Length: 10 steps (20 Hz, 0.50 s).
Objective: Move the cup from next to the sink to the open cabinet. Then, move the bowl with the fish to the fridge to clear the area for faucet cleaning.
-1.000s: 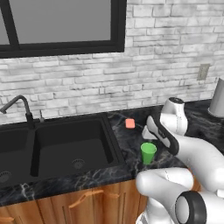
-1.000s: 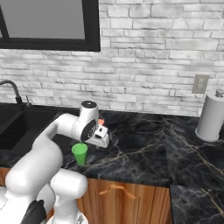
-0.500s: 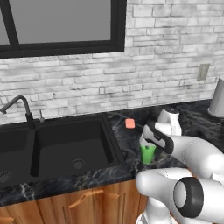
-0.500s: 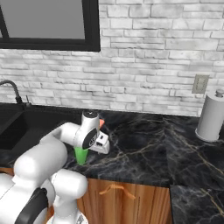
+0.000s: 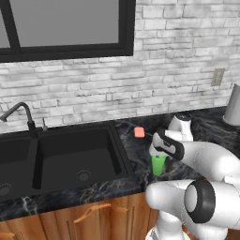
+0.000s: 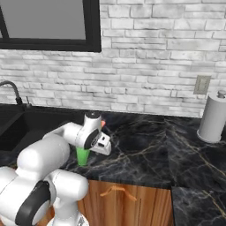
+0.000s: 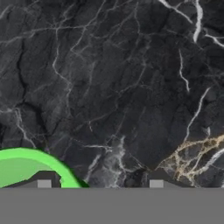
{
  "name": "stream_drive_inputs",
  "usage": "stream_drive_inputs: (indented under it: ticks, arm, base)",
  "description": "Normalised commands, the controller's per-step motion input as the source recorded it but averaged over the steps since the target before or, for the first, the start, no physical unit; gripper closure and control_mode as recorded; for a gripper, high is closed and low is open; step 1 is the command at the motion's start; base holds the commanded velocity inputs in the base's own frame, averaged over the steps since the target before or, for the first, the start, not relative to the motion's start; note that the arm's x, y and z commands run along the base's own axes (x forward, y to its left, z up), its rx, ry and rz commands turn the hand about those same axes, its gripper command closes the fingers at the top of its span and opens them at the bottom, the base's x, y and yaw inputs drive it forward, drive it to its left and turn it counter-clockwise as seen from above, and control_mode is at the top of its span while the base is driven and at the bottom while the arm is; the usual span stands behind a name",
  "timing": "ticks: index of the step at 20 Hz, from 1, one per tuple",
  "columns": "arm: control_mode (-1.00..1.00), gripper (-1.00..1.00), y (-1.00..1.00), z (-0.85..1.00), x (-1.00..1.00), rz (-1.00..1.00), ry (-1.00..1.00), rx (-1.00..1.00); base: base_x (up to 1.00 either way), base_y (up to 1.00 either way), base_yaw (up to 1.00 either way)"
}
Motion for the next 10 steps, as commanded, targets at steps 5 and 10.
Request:
stream_drive_inputs:
  ticks: [5, 10]
  arm:
    - [-1.00, 1.00, 0.01, 0.27, -0.04, 0.00, -0.10, 0.00]
    - [-1.00, 1.00, 0.06, 0.85, 0.00, -0.04, -0.17, 0.00]
  base:
    - [0.00, 0.00, 0.00]
    - [0.00, 0.00, 0.00]
